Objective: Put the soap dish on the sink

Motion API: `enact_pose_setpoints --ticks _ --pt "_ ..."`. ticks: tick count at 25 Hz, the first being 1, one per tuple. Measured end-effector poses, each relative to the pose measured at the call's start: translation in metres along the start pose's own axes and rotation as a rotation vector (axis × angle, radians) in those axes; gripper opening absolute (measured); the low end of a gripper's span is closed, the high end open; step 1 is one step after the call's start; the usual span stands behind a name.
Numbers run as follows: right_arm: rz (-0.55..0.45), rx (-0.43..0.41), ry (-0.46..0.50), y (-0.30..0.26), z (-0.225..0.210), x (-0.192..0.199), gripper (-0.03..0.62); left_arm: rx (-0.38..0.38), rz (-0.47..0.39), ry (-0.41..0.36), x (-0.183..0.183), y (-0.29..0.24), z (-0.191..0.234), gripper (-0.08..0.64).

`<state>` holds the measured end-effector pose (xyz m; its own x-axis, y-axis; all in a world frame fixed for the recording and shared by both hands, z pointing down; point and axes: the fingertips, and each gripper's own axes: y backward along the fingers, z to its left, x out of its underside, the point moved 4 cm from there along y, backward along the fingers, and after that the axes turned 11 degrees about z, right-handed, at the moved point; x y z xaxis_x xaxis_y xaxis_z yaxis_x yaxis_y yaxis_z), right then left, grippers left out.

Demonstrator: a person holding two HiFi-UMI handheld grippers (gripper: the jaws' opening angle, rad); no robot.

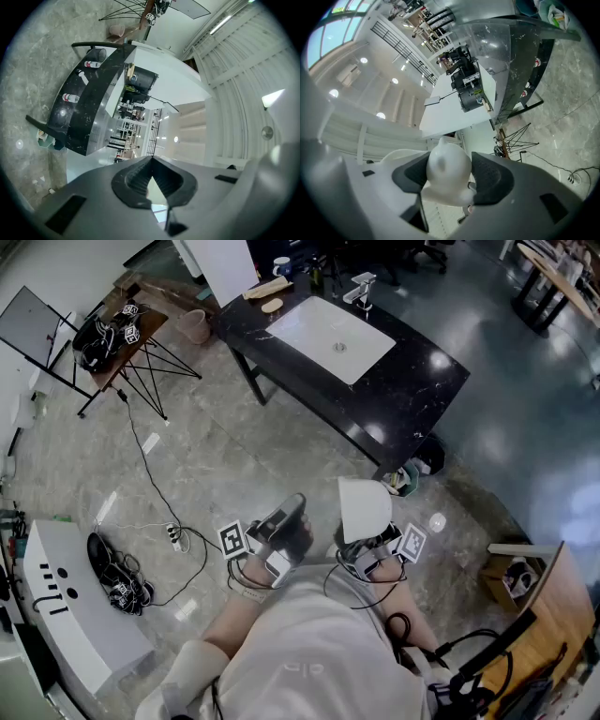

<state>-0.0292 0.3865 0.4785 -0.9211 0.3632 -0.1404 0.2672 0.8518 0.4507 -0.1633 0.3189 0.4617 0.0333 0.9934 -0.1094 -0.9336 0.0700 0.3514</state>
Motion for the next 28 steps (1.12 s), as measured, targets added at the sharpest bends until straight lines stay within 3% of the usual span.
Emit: enact_pose_setpoints --ticks 16,28 --pt "-0.004 -0.016 0.01 0.028 0.009 -0.009 0.278 -0.009 -0.003 -0.008 0.019 -0.009 0.013 0.006" --pt "-0.014 -0.001 0.035 0.009 0.002 -0.026 0.278 0.006 0.016 0.007 -0.012 -0.02 0.015 0.006"
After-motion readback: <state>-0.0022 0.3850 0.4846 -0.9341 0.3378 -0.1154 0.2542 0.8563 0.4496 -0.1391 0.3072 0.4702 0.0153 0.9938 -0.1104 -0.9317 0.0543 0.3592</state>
